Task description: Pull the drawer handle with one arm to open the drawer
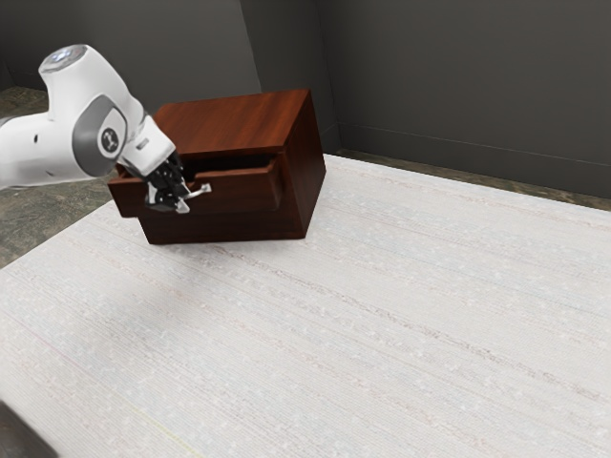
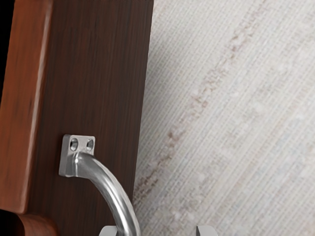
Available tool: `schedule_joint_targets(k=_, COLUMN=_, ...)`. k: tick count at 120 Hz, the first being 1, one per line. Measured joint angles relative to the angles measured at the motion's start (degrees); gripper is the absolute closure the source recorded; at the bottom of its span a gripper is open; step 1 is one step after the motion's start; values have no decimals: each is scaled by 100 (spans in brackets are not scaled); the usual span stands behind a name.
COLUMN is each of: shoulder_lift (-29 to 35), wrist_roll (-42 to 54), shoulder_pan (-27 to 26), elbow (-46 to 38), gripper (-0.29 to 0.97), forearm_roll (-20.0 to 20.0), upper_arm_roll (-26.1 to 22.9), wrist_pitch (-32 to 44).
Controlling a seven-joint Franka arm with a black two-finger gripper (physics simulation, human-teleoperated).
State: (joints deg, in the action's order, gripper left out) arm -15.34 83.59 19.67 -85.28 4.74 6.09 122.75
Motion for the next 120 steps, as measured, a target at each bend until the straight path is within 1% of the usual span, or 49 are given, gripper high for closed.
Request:
schedule_joint_targets(k=44, shoulder_lift=311, wrist_roll=38, shoulder_pan=-25, elbow=-446, gripper=58, forearm_roll=-2, upper_arm_roll=-2, wrist_pitch=24)
schedule_joint_targets(k=66, shoulder_lift=719, wrist_roll=51, shoulder_pan=-20, elbow=-911, gripper=61, forearm_roll=-23, upper_arm_roll=2, wrist_pitch=59)
schedule_joint_targets(k=76, shoulder_lift=872, wrist_roll=55, shoulder_pan=-32, elbow=-1112, gripper=60, forearm_roll=-32, upper_arm_roll=4, wrist_pitch=91)
schedule_joint_targets(k=120, shoulder_lift=1285, wrist_roll=69, shoulder_pan=-66, elbow=-1593, gripper=61, forearm_roll=-45, upper_arm_roll=13, wrist_pitch=165)
